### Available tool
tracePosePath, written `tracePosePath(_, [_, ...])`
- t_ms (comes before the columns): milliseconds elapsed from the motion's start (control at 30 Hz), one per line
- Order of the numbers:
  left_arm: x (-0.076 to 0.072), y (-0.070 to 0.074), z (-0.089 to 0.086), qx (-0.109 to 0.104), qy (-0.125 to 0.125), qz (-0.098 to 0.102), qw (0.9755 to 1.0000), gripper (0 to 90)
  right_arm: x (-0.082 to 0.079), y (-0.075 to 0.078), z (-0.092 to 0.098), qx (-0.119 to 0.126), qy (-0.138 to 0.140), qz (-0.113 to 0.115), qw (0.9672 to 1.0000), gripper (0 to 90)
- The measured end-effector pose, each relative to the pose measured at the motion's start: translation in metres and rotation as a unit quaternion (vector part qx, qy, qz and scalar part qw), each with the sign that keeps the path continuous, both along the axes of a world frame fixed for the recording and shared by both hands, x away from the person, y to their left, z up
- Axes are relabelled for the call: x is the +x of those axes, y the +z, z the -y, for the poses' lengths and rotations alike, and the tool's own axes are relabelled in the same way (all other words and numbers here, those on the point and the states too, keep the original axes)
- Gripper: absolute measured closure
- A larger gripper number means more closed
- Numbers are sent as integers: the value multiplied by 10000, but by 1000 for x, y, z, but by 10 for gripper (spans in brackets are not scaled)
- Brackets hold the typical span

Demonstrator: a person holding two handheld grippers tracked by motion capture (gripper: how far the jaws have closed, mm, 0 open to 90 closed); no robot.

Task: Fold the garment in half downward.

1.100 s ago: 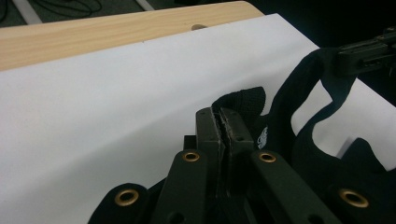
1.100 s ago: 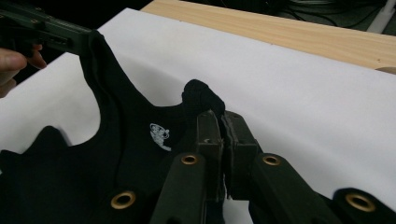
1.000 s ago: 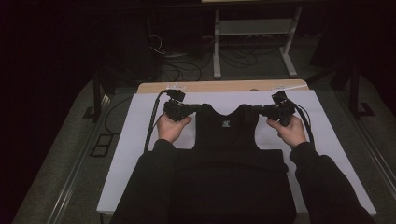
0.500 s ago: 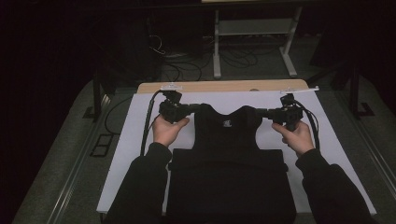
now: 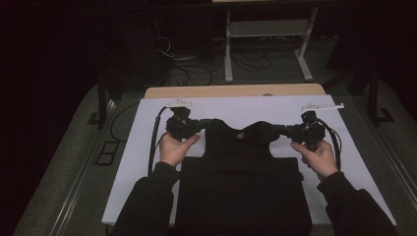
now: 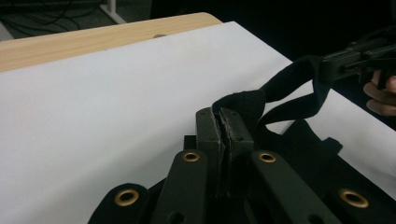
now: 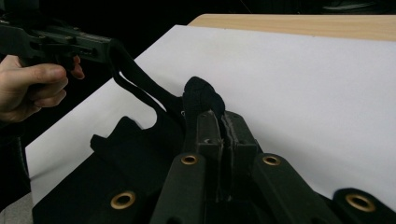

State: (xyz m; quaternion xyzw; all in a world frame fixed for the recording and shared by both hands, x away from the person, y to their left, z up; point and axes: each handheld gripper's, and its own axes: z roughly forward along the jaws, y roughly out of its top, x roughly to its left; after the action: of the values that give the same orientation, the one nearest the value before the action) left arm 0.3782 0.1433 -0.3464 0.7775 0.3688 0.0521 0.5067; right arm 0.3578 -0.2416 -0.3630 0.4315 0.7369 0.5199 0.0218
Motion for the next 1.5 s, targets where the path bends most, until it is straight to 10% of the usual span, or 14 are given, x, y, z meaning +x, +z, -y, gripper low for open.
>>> tracePosePath(1500, [-82,-37,-21,-269,-419,-205,9986,865,-68,-17,1,107,474,-106,9988,849])
